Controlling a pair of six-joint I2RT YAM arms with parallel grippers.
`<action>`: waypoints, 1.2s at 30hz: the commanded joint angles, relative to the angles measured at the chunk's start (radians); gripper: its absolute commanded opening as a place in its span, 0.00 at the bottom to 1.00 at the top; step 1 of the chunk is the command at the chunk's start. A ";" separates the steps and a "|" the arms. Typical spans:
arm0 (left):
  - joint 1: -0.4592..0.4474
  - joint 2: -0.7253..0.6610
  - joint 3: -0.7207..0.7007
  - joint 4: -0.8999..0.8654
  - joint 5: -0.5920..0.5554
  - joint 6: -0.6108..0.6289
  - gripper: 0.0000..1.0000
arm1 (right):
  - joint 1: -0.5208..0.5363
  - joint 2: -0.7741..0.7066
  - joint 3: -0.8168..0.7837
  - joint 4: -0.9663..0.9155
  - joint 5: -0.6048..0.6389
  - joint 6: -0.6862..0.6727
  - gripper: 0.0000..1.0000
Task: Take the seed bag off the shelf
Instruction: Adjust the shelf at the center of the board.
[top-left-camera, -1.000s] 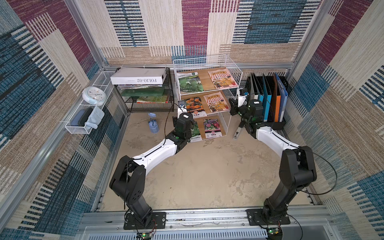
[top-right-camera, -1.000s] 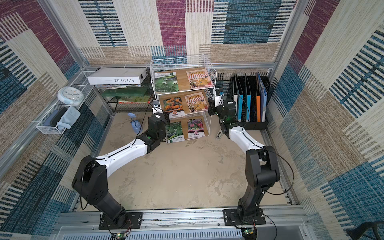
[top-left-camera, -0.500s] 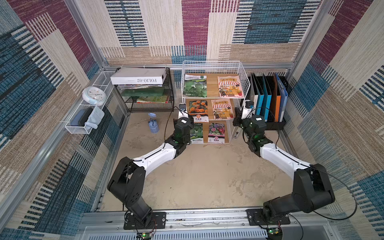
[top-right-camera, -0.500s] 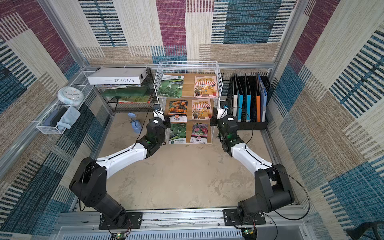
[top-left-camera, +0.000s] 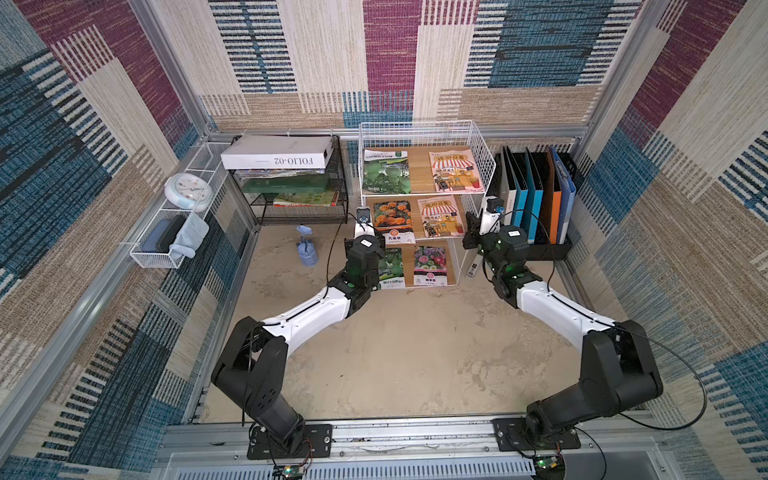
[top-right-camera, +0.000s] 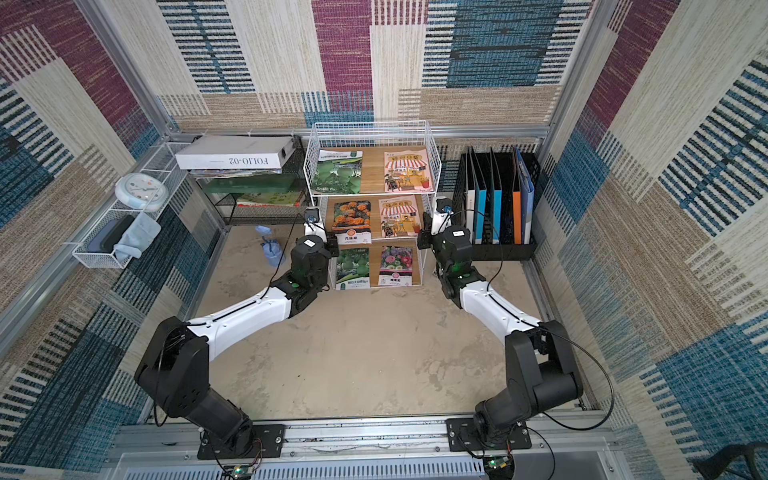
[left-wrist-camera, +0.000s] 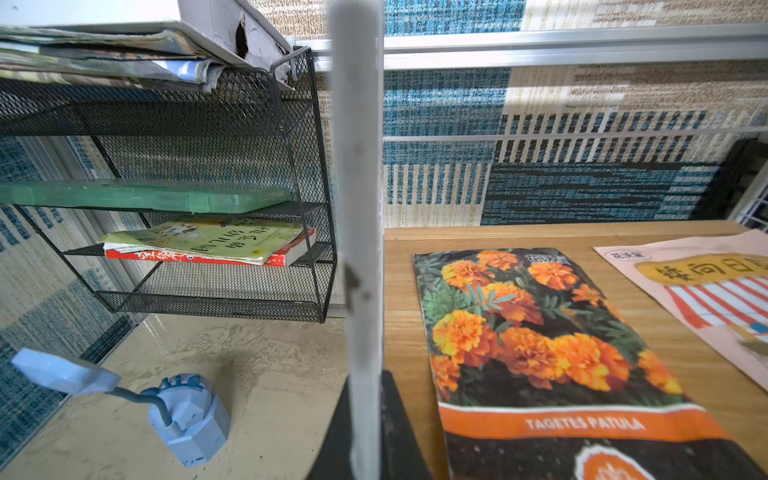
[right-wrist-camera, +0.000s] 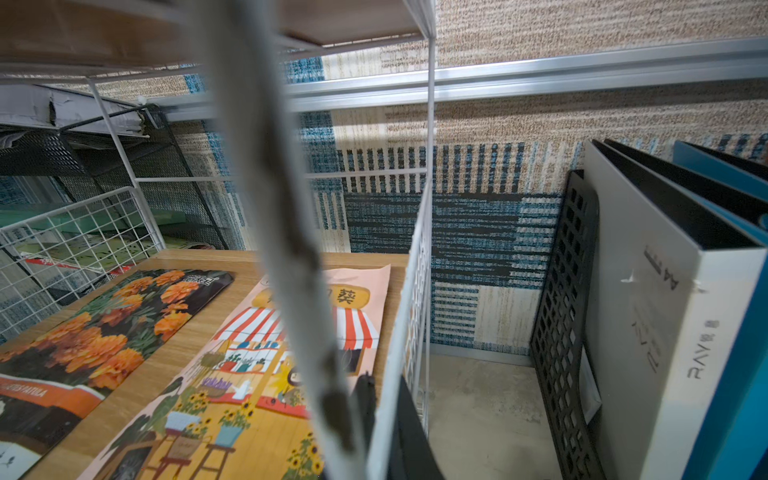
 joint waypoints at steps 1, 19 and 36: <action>0.022 0.025 0.014 -0.140 -0.113 0.047 0.14 | 0.000 -0.016 -0.011 0.026 -0.020 0.138 0.00; 0.026 -0.005 -0.003 -0.149 -0.123 0.042 0.39 | 0.002 -0.018 0.014 -0.008 -0.034 0.121 0.35; 0.023 -0.096 -0.050 -0.135 -0.048 0.086 0.79 | 0.002 -0.050 0.020 -0.028 -0.042 0.089 0.80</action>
